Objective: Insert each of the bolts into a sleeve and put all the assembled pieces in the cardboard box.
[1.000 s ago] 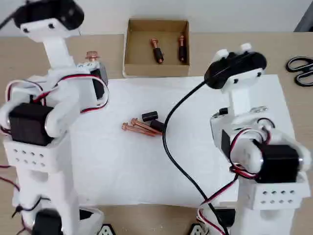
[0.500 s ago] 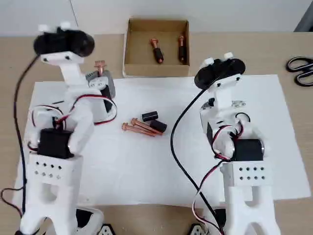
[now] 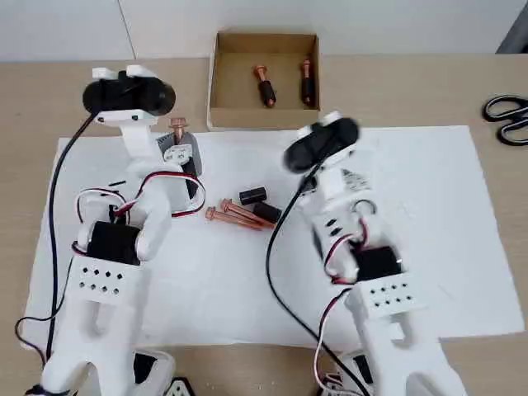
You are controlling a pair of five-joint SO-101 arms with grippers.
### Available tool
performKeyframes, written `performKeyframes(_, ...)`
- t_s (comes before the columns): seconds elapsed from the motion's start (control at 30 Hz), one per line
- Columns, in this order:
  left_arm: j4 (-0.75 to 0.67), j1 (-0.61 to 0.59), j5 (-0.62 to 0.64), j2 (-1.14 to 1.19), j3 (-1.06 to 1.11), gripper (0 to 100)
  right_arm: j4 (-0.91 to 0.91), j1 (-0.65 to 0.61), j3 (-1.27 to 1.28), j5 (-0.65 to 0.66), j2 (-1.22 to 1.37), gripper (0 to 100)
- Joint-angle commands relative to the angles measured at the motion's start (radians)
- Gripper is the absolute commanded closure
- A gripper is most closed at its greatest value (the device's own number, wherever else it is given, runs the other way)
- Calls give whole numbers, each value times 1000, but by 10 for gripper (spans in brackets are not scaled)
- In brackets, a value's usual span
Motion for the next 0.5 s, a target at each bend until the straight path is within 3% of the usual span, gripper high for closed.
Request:
performKeyframes(0.0,-75,-5,-8,-43,12,994,-170,-16,58,-12,-27,994)
performKeyframes(0.33,-137,-3,28,-37,51,994,-567,-15,327,-12,-27,994)
performKeyframes(0.47,-212,-2,28,-40,107,994,-762,-15,413,-86,-33,994)
